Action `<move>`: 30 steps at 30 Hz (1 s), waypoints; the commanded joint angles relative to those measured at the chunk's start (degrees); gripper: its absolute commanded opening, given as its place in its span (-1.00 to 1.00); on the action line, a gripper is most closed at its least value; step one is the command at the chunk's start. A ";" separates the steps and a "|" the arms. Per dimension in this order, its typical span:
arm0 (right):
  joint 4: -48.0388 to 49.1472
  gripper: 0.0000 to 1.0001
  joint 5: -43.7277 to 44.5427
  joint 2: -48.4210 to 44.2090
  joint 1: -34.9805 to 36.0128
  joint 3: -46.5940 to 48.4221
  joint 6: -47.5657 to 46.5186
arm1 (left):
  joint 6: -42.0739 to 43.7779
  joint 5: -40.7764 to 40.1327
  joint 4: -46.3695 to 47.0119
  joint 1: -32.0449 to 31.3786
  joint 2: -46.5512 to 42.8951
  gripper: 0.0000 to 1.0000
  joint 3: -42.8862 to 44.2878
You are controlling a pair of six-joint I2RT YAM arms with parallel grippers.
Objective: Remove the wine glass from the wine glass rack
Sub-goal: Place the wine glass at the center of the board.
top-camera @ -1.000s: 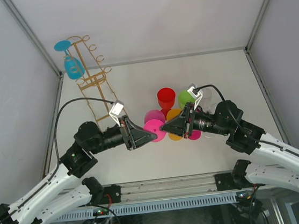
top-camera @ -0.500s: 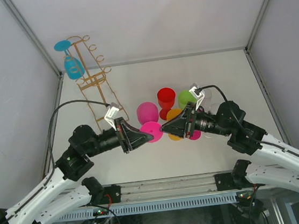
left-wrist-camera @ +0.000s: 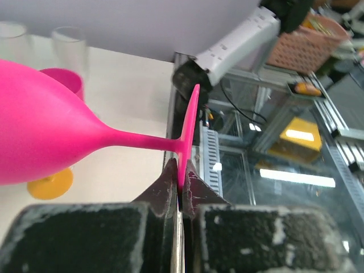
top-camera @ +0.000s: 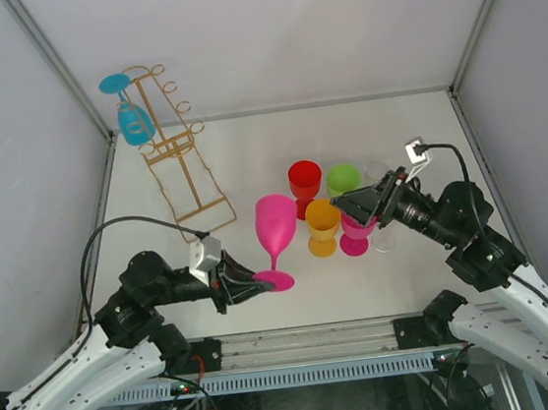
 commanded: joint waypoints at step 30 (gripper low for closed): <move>19.14 -0.29 -50.82 13.18 1.77 6.99 12.58 | 11.49 17.52 4.29 -4.33 0.84 -0.99 -0.77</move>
